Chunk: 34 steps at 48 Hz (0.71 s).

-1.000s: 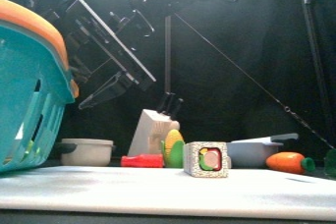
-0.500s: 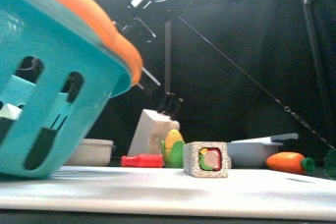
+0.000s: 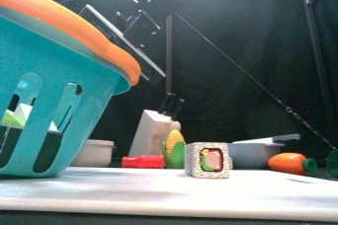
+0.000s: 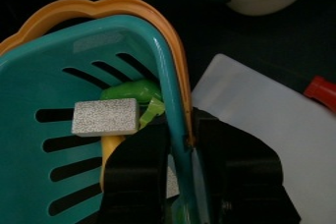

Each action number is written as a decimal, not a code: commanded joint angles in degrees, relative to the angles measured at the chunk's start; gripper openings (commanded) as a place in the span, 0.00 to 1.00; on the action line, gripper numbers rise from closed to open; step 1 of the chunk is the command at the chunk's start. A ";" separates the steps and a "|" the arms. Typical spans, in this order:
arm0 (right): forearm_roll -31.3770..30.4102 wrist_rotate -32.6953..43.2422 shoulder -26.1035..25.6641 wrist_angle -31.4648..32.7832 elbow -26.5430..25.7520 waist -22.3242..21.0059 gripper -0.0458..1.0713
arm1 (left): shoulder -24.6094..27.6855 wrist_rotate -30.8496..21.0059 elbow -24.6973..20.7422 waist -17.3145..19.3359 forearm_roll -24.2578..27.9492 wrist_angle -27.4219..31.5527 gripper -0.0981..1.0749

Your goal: Place eggplant in pot

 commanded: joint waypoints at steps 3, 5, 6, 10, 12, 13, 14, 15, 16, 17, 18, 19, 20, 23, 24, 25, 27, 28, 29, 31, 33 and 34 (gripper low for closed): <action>0.09 0.26 -4.39 -0.35 -0.79 -0.26 0.41 | 0.09 0.00 -0.79 -0.26 0.09 -0.18 0.81; 0.09 0.26 -4.83 -0.35 -0.88 -0.26 0.41 | 0.09 0.00 -0.79 -0.26 0.09 -0.18 0.81; -0.09 0.26 -5.19 -0.44 -0.88 -0.26 0.41 | 0.09 0.00 -0.88 -0.35 0.09 -0.18 0.81; -0.26 0.26 -6.42 -0.44 -0.70 -0.18 0.41 | 0.09 0.00 -0.79 -0.26 0.09 -0.18 0.81; -0.09 0.26 -7.12 -0.26 -0.35 -0.18 0.41 | 0.09 0.00 -0.79 -0.26 0.00 -0.18 0.81; 0.09 0.26 -7.29 -0.26 -0.18 -0.26 0.41 | 0.09 0.00 -0.79 -0.26 0.09 -0.18 0.81; 0.18 0.26 -7.47 -0.18 0.00 -0.26 0.41 | 0.09 0.00 -0.79 -0.26 0.09 -0.18 0.81; 0.18 0.26 -7.65 -0.26 0.09 -0.35 0.41 | 0.09 0.00 -0.79 -0.26 0.09 -0.18 0.81; 0.35 0.26 -7.82 -0.26 0.26 -0.35 0.41 | 0.09 0.00 -0.79 -0.26 0.09 -0.18 0.81; 0.44 0.26 -8.00 -0.18 0.26 -0.44 0.41 | 0.09 0.00 -0.79 -0.26 0.09 -0.18 0.81; 0.53 0.26 -8.09 -0.18 0.26 -0.44 0.41 | 0.09 0.00 -0.79 -0.26 0.09 -0.18 0.81; 0.53 0.26 -8.26 -0.26 0.26 -0.44 0.41 | 0.09 0.00 -0.79 -0.26 0.09 -0.18 0.81; 0.44 0.26 -8.26 -0.18 0.26 -0.44 0.41 | 0.09 0.00 -0.79 -0.35 0.09 -0.18 0.81; 0.53 0.18 -8.53 -0.18 0.44 -0.62 0.41 | 0.09 0.00 -0.79 -0.26 0.09 -0.18 0.81; 0.44 0.18 -8.61 -0.26 0.53 -0.70 0.41 | 0.09 0.00 -0.79 -0.26 0.00 -0.18 0.81; 0.53 0.18 -8.70 -0.26 0.62 -0.70 0.41 | 0.09 0.00 -0.79 -0.35 0.00 -0.18 0.81; 0.62 0.18 -8.96 -0.26 0.97 -0.88 0.41 | 0.09 -0.09 -0.79 -0.26 0.00 -0.18 0.81; 0.62 0.18 -9.14 -0.44 1.14 -0.97 0.41 | 0.09 -0.09 -0.79 -0.35 0.00 -0.09 0.81; 0.70 0.18 -9.40 -0.53 1.41 -1.14 0.41 | 0.09 -0.09 -0.70 -0.35 0.00 -0.09 0.81; 0.70 0.18 -10.20 -0.62 2.02 -1.41 0.41 | 0.09 -0.09 -0.79 -0.53 0.00 0.09 0.81; 0.70 0.18 -10.81 -0.70 2.64 -1.58 0.41 | 0.09 -0.09 -0.79 -0.70 0.00 0.35 0.81; 0.70 0.18 -11.16 -0.79 2.90 -1.67 0.41 | 0.09 -0.09 -0.79 -0.70 0.00 0.35 0.81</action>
